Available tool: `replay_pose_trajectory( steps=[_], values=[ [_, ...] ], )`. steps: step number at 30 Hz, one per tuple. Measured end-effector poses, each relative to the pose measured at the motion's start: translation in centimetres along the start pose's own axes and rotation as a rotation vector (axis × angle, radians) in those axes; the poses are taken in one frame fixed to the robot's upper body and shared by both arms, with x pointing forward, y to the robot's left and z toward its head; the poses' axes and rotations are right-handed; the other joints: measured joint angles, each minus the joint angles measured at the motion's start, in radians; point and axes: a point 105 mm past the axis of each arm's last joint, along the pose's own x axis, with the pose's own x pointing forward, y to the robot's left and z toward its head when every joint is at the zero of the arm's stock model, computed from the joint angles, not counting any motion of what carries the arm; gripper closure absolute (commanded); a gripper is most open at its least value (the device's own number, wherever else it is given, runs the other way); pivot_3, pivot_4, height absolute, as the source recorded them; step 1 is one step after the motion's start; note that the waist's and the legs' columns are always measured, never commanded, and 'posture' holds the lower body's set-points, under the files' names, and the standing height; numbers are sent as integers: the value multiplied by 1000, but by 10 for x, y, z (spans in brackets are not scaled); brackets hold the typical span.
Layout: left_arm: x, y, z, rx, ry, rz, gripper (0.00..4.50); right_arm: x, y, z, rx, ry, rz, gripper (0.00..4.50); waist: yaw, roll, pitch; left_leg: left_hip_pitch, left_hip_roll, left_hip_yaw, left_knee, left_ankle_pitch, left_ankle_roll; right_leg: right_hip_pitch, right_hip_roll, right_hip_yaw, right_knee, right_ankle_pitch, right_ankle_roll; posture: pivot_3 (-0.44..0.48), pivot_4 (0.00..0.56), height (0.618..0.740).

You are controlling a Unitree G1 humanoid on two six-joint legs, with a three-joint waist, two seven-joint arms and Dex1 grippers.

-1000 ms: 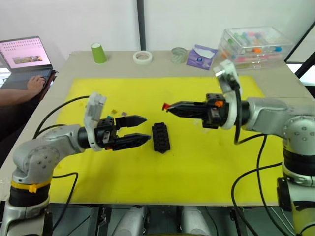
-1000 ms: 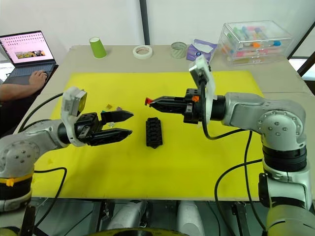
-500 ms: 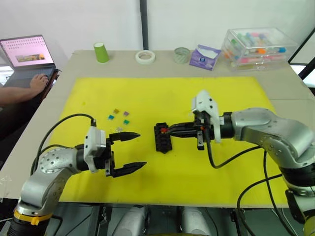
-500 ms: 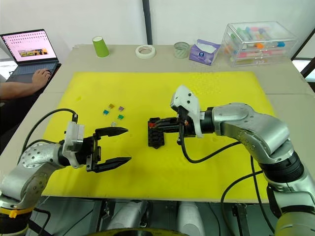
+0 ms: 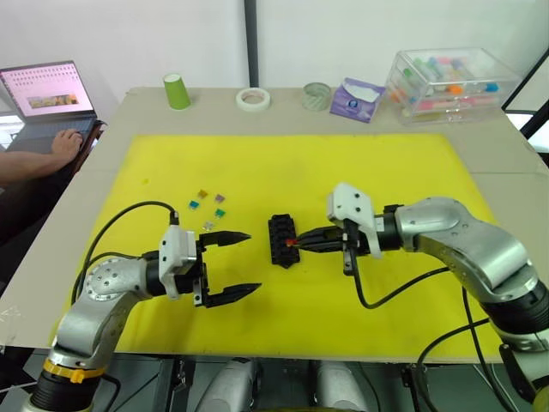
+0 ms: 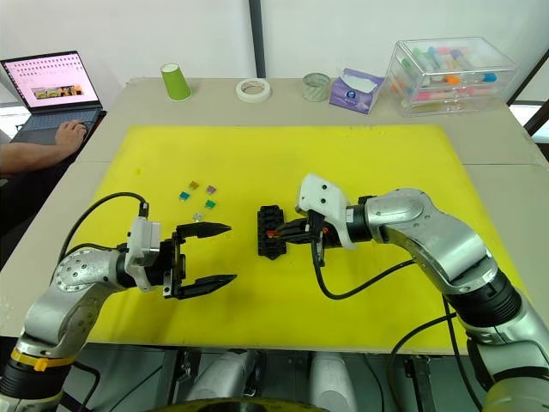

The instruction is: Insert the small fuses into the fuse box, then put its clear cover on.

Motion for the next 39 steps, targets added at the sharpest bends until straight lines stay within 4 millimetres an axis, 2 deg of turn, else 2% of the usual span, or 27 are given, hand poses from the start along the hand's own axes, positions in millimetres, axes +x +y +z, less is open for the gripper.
replay_pose_trajectory(
  steps=[14, 22, 39],
  values=[
    [6, 7, -8, 29, 38, -3, 28, 20, -8, -7, -90, 50, 28, 4500, -1, 0, 0, 0, 0, 0, 0, 0, 0, 0, 0, -1, 0, 0, 0, 0, 150, 740],
    [7, 13, -8, 53, 49, 14, 28, 22, -9, -9, -116, 62, 42, 4500, 0, 0, 0, 0, 0, 0, 0, 0, 0, 0, 0, -1, 0, 0, 0, 0, 150, 740],
    [10, 3, -12, 30, 54, -9, 28, 22, -7, -17, -123, 82, 54, 4500, 0, 0, 0, 0, 0, 0, 0, 0, 0, 0, 0, -1, 0, 0, 0, 0, 150, 740]
  ],
)
